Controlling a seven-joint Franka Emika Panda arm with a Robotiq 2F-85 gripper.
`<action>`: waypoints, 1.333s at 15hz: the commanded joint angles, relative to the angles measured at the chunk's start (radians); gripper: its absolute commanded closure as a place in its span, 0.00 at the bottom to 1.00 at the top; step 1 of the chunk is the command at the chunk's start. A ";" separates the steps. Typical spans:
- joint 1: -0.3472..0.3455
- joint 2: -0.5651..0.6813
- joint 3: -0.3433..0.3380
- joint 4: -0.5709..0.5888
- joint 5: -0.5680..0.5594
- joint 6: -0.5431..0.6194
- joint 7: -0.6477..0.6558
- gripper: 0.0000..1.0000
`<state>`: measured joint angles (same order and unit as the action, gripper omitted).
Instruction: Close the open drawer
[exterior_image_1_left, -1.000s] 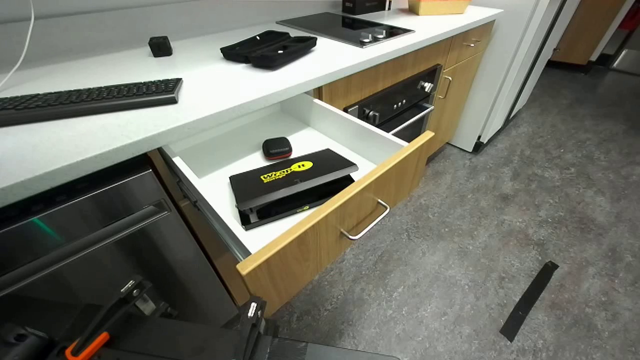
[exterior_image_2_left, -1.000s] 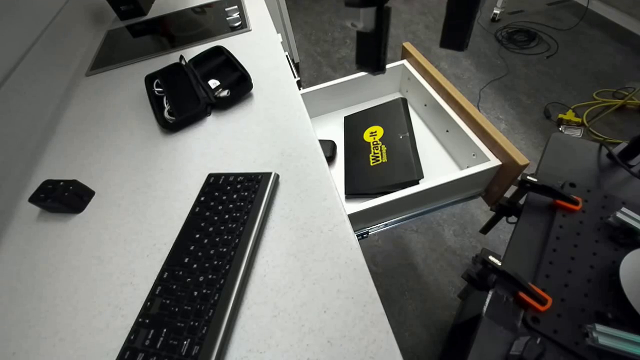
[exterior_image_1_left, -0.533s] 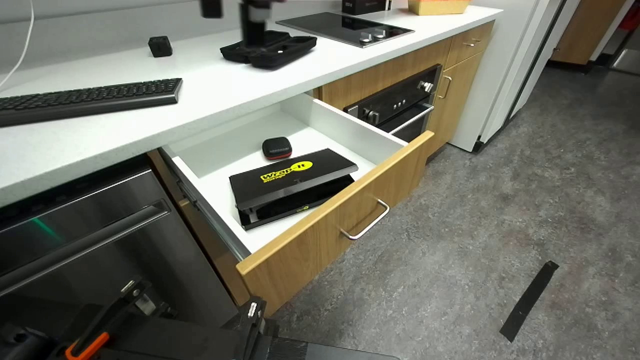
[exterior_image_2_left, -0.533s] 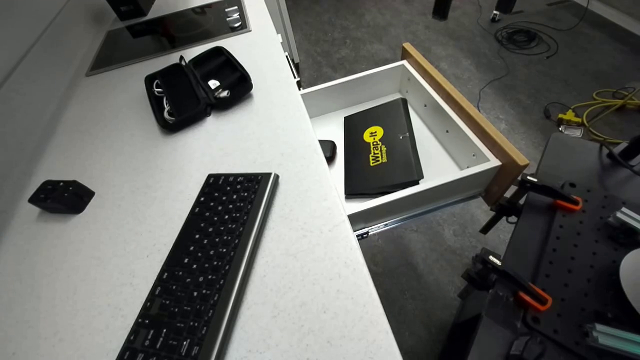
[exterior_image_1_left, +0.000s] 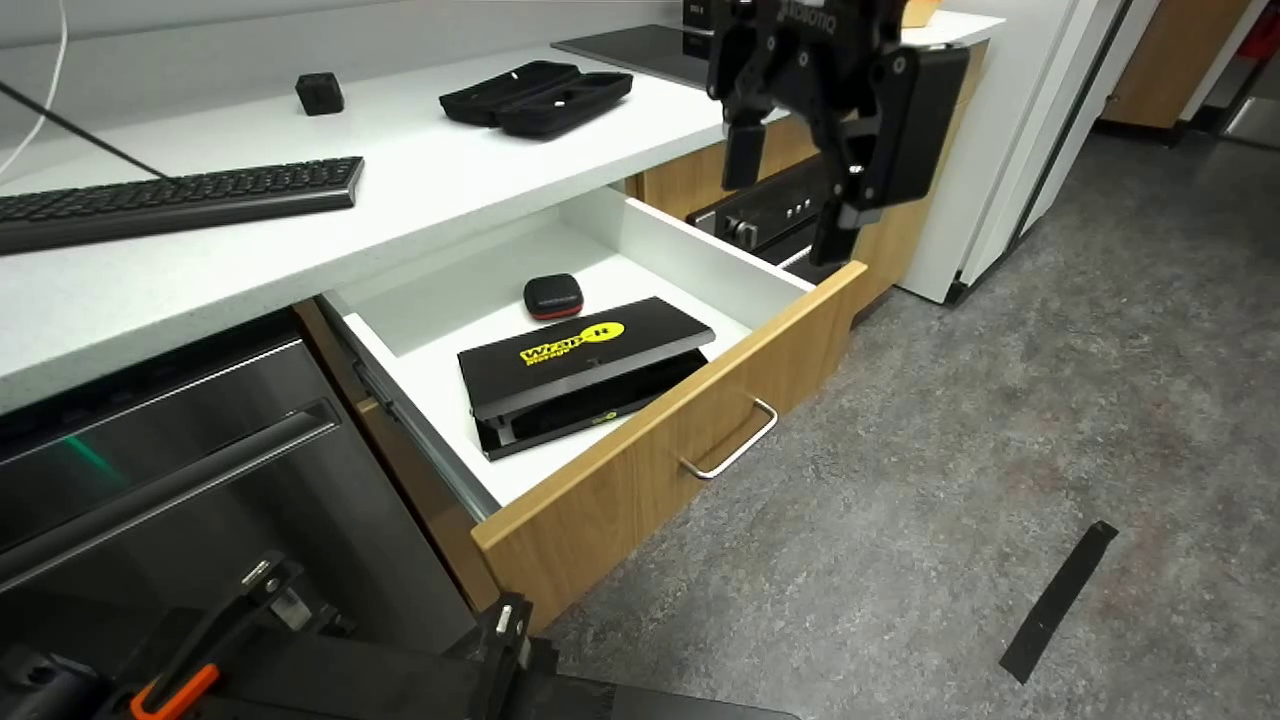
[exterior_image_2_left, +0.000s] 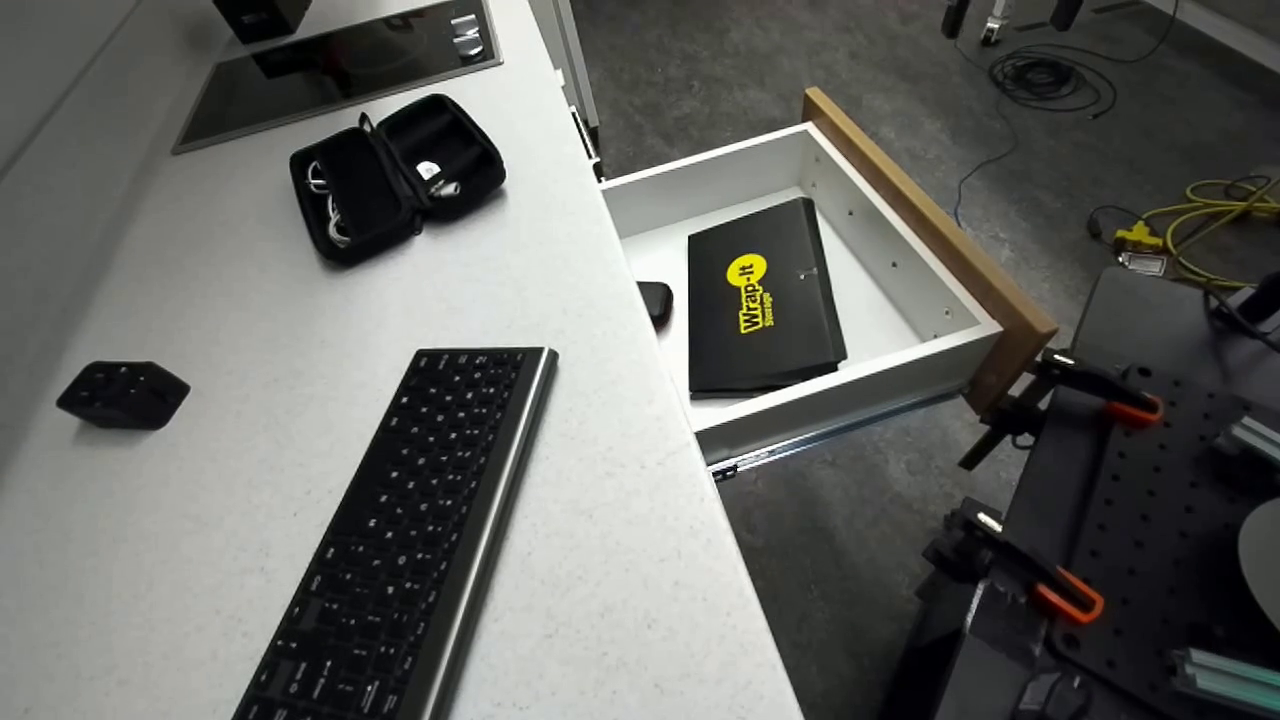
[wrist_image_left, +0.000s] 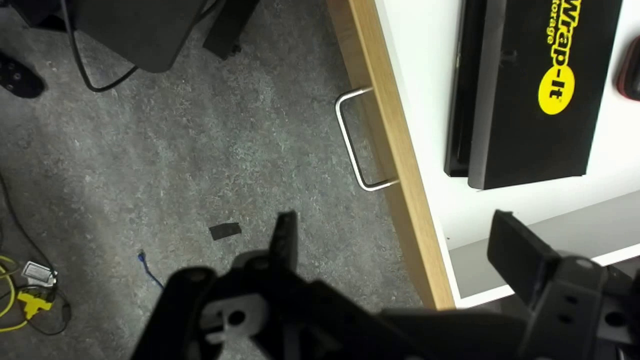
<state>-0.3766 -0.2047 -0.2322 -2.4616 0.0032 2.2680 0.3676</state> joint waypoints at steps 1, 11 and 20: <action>0.013 -0.003 -0.009 0.001 -0.003 -0.002 0.002 0.00; -0.010 0.150 -0.047 0.032 -0.026 0.131 0.016 0.00; 0.044 0.608 -0.112 0.206 0.039 0.380 0.128 0.00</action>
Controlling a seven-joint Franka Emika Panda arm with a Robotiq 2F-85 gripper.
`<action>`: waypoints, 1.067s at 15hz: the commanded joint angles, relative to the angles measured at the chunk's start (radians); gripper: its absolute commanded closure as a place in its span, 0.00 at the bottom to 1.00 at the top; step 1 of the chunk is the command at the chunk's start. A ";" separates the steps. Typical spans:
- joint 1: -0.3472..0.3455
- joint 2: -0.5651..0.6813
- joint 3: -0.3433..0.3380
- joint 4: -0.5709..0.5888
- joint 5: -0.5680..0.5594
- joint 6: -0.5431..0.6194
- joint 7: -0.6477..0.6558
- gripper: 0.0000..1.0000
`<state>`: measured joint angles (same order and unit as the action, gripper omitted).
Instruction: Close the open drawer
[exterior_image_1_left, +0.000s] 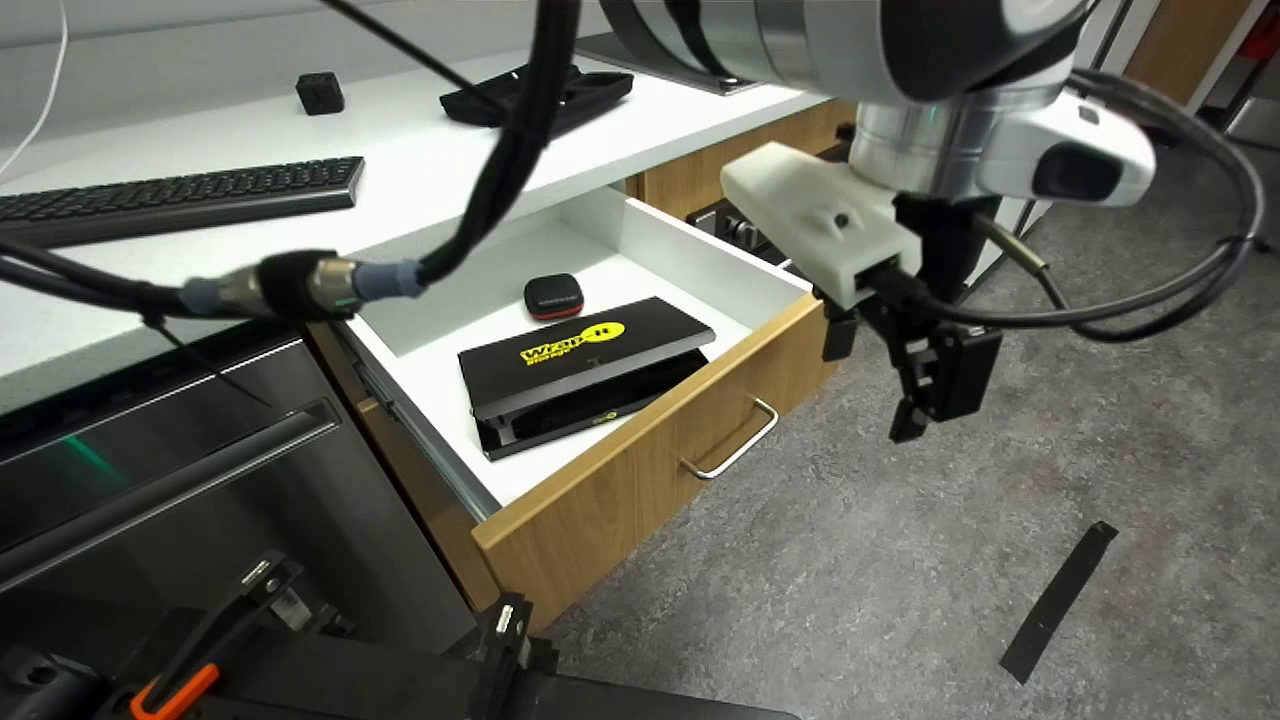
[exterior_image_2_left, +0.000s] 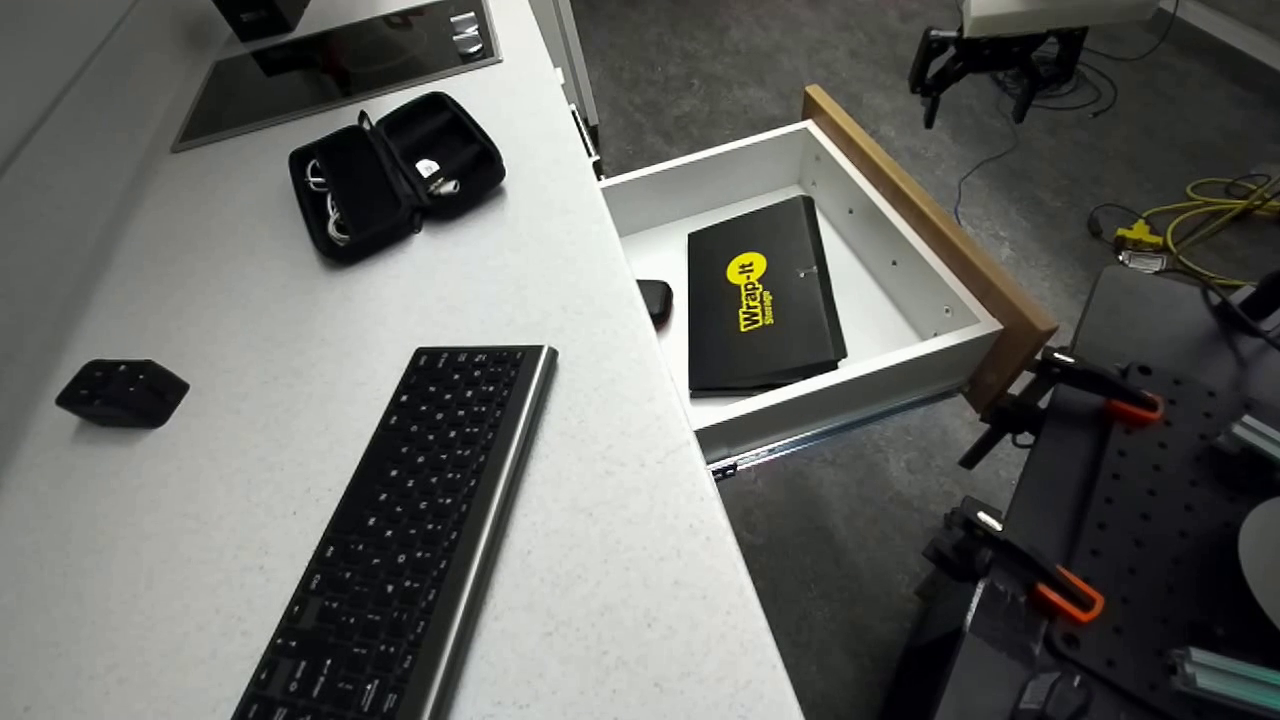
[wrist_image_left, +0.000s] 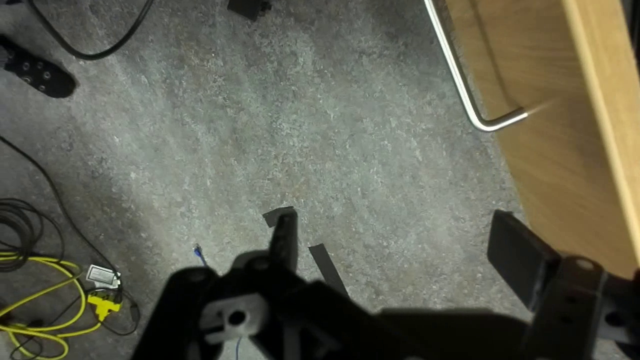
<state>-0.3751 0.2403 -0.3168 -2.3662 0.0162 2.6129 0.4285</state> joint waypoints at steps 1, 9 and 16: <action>0.053 0.206 -0.032 0.141 0.032 0.029 0.083 0.00; 0.084 0.442 0.029 0.387 0.145 -0.169 0.062 0.00; 0.113 0.470 0.159 0.523 0.220 -0.399 0.005 0.00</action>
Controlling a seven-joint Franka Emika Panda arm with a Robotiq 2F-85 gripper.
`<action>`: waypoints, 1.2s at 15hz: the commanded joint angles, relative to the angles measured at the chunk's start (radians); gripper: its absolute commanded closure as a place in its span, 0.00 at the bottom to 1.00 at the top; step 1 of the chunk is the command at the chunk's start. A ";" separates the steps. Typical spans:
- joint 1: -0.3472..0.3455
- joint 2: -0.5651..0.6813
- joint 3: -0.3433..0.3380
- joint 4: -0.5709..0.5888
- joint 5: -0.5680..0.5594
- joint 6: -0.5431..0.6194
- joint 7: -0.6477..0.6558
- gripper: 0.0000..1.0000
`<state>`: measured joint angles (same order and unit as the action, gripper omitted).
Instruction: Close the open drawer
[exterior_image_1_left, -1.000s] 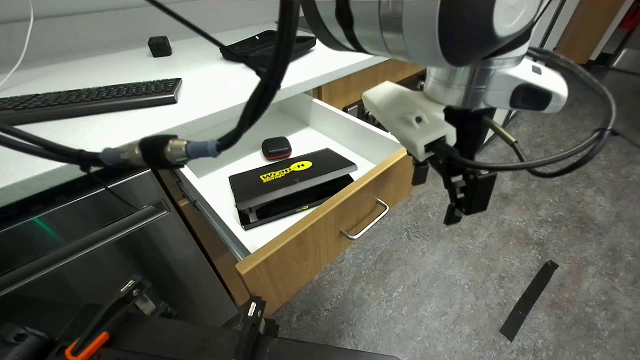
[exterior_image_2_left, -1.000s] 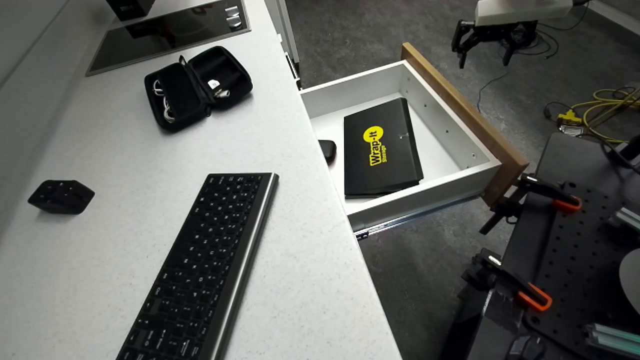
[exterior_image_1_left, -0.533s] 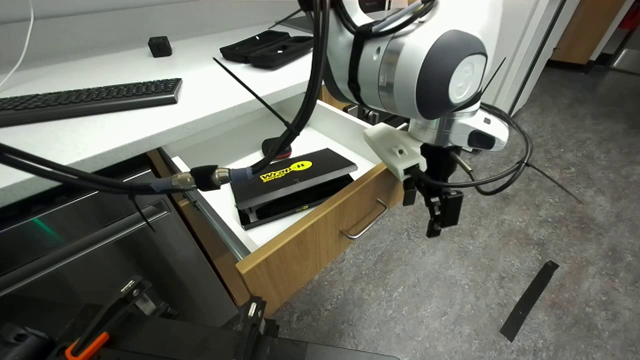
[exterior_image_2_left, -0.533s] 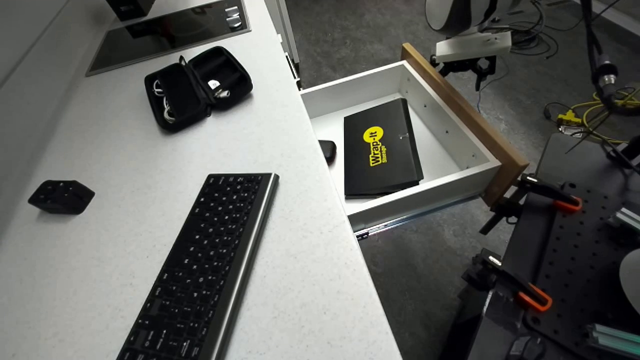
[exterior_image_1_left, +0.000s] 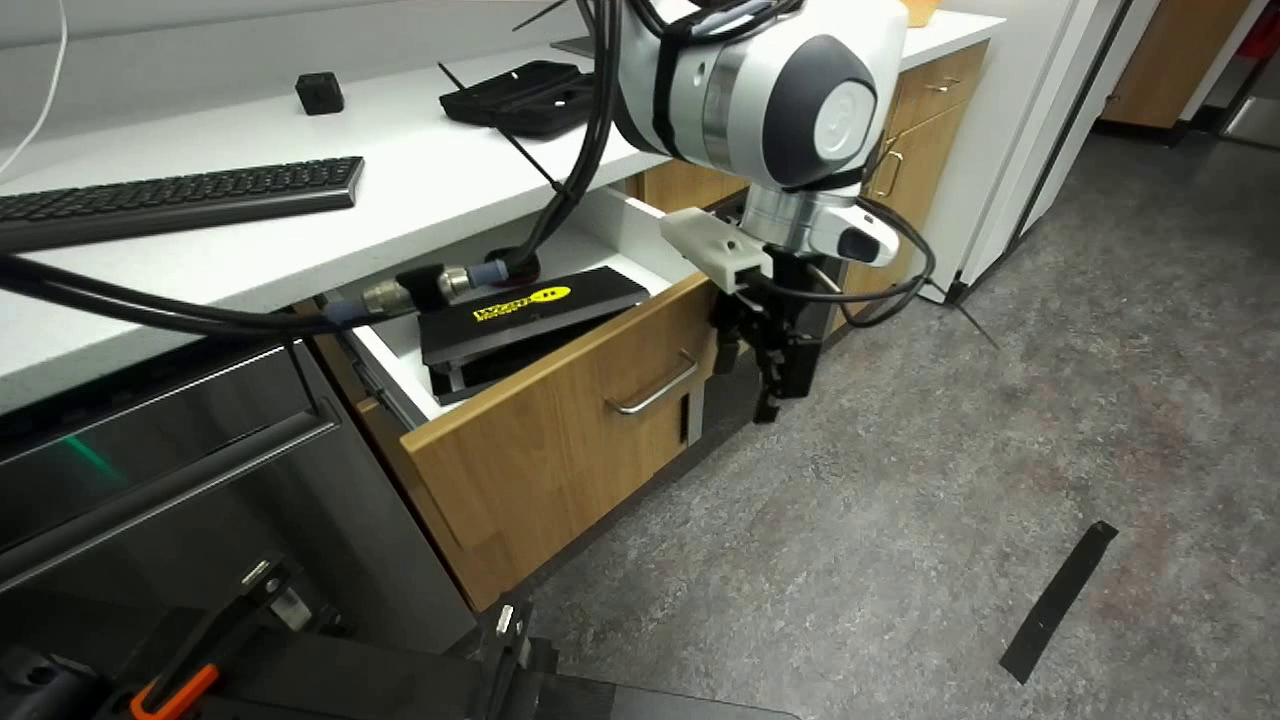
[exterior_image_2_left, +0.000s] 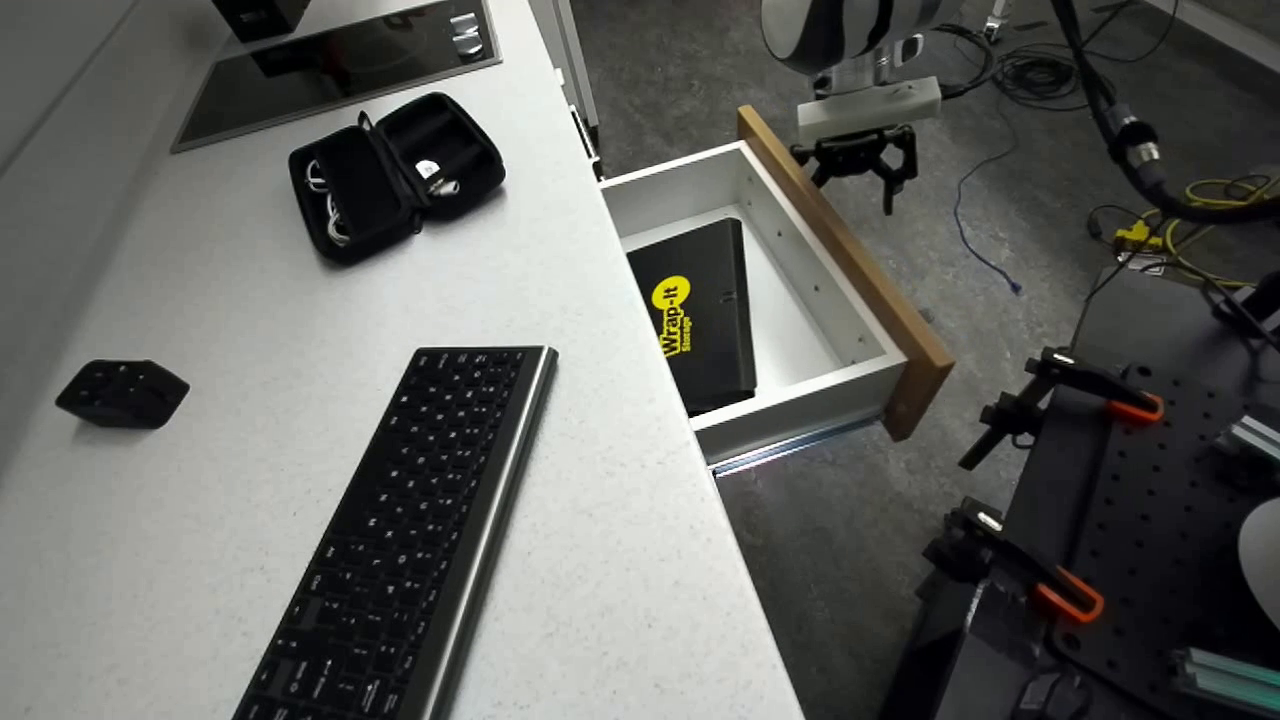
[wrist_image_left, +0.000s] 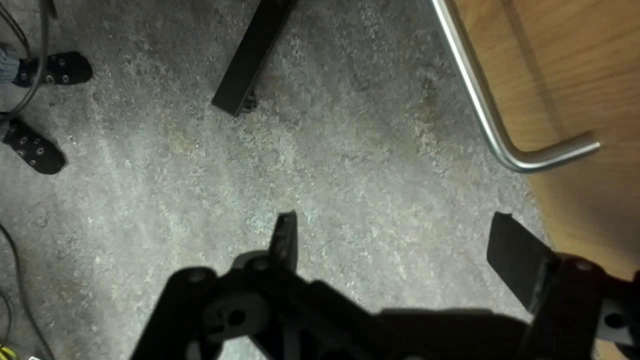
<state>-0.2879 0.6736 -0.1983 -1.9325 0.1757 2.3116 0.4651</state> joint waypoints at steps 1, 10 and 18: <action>0.032 0.039 0.054 0.106 0.071 -0.120 -0.031 0.00; 0.077 0.029 0.048 0.099 0.074 -0.118 -0.015 0.00; 0.081 0.080 0.054 0.166 0.071 -0.125 -0.039 0.00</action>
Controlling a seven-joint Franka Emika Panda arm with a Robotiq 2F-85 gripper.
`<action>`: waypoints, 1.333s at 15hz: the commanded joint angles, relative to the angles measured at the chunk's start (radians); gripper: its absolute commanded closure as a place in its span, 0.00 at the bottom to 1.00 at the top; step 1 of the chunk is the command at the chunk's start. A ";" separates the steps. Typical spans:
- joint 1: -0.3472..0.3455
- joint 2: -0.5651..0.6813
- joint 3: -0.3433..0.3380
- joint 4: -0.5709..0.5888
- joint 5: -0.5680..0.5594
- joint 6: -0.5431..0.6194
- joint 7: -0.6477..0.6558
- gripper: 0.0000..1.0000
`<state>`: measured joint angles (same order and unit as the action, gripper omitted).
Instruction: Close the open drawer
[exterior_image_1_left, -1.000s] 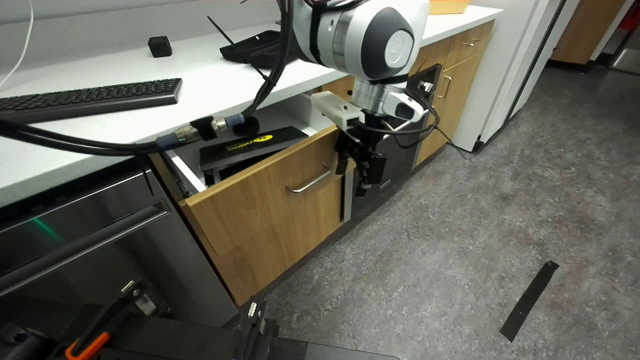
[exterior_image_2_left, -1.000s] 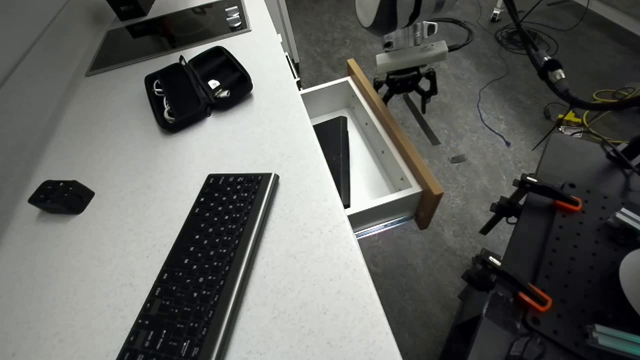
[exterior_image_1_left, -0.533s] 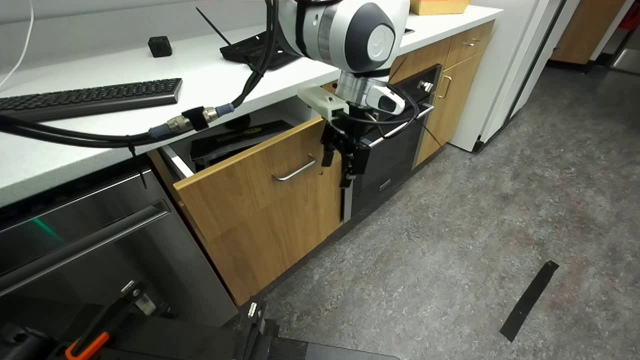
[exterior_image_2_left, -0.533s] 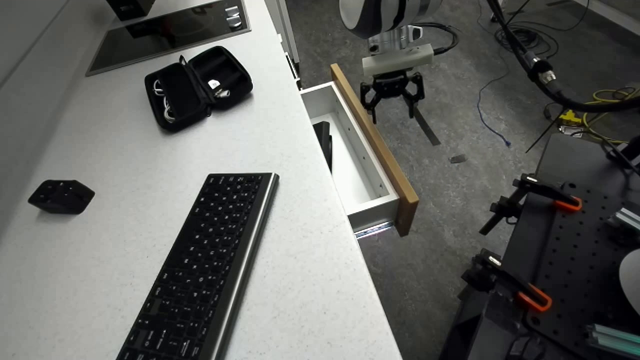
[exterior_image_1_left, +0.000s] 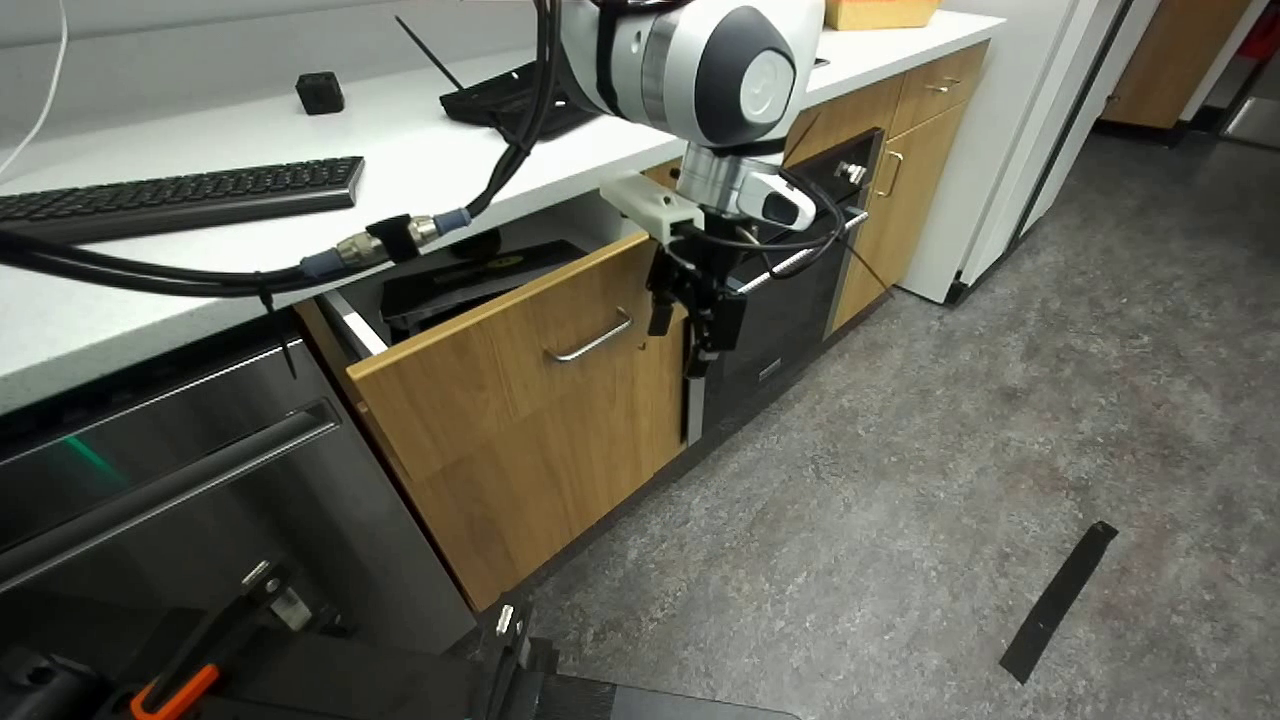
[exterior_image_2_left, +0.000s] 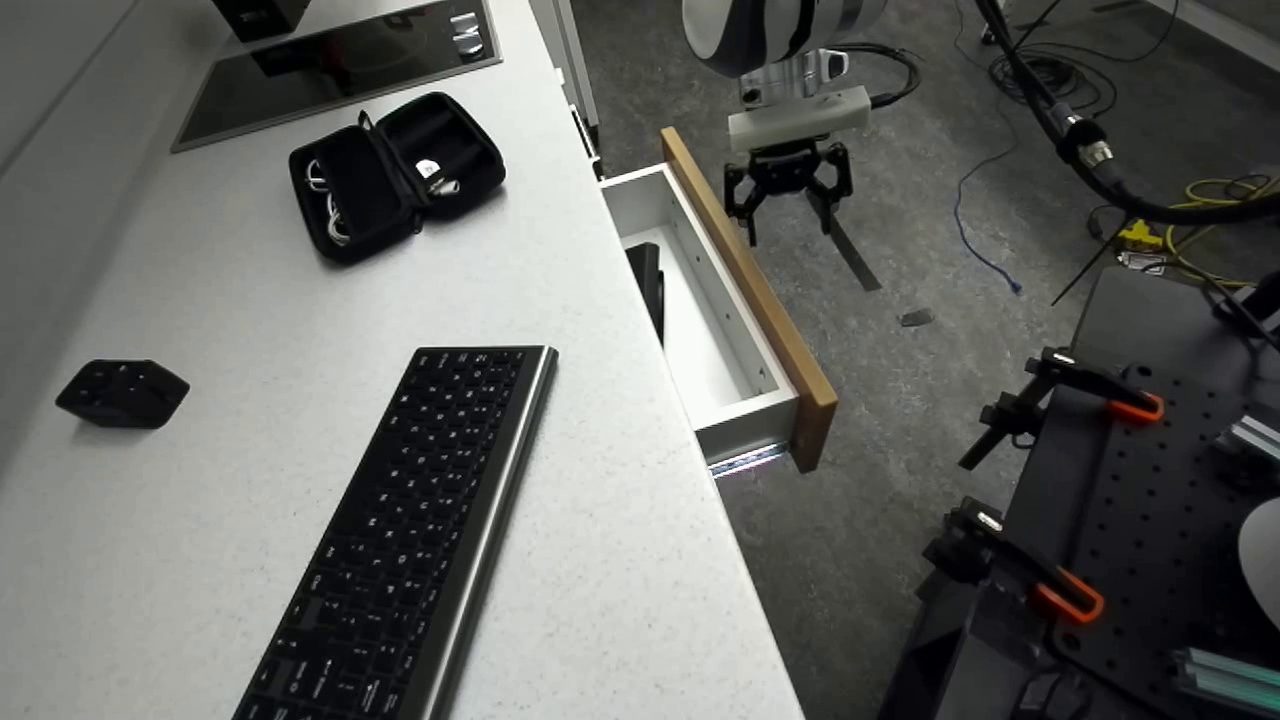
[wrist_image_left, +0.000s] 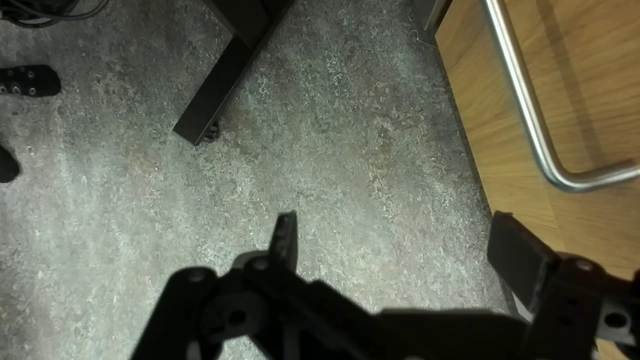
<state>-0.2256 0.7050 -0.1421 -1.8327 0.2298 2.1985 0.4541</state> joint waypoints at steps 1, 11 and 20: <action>0.025 0.061 0.005 0.085 0.018 -0.014 -0.030 0.00; 0.118 0.188 0.100 0.323 0.009 -0.114 -0.073 0.00; 0.138 0.203 0.083 0.364 -0.018 -0.159 -0.107 0.00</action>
<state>-0.0948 0.9047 -0.0493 -1.4739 0.2034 2.0439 0.3518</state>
